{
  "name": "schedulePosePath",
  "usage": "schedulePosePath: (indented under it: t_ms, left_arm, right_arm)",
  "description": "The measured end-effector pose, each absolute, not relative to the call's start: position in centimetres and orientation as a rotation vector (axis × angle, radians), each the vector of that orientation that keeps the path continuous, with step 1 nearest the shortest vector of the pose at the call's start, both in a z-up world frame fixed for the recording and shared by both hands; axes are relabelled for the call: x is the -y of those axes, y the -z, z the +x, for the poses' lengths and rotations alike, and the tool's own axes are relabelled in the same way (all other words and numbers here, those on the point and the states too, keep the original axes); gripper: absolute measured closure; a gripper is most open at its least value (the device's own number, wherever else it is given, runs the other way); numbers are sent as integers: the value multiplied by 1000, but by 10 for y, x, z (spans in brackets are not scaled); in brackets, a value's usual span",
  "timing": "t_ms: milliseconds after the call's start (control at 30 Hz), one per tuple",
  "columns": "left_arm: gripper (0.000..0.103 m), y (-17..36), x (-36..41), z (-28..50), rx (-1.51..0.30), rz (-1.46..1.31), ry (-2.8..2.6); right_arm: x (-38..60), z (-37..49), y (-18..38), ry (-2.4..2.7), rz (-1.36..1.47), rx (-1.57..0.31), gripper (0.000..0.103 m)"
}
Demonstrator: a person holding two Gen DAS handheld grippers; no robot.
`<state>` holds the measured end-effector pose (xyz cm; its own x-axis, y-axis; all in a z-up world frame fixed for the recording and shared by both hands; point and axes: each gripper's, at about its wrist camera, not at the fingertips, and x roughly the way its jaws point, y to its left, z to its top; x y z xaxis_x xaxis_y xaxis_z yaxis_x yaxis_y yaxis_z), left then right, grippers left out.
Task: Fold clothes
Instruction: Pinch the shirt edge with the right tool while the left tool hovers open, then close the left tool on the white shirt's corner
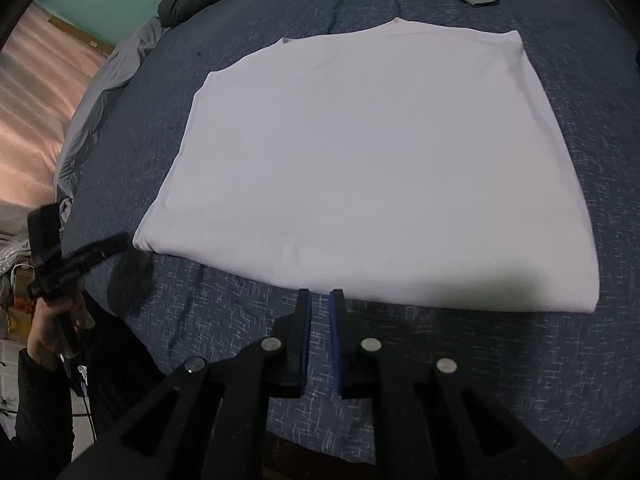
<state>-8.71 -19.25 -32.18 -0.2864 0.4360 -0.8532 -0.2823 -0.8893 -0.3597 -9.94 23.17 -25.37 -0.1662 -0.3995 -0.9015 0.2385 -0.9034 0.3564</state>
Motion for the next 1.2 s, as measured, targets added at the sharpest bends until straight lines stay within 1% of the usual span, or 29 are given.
schedulePosePath:
  t_ms: [67,167,233,267,300,433,500,567,767,1000,1200]
  left_arm:
    - [61,329,187,-84,159,-1542,-2185]
    - [62,338,174,-82,62,-1568,-2172]
    - [74,342,167,-81,-20,-1567,-2176]
    - [91,343,165,-81,-50,-1565,-2179]
    - [101,343,164,-81,-80,-1561,-2186]
    - [102,336,166,-79,-145,-1522,-2229]
    - [102,330,167,-76,-140,-1495,-2237]
    - [102,326,165,-73,-198,-1485,-2255]
    - [103,334,169,-69,-314,-1522,-2263]
    - [103,339,169,-72,-302,-1577,-2237]
    - [102,322,187,-70,-74,-1567,-2210]
  right_arm:
    - [-230,-100,252,2119,1693,184,95]
    - [-226,-103,252,2119,1689,195,95]
    - [-222,-103,252,2114,1684,198,95]
    - [-220,-103,252,2111,1682,199,95]
    - [-219,-103,253,2109,1680,202,95]
    - [-214,-105,255,2104,1681,207,95]
    - [-213,-107,257,2101,1684,212,95]
    - [-214,-108,259,2099,1687,217,95]
    - [-216,-108,260,2097,1689,224,95]
    - [-224,-108,256,2103,1690,229,95]
    - [-233,-110,251,2111,1669,259,95]
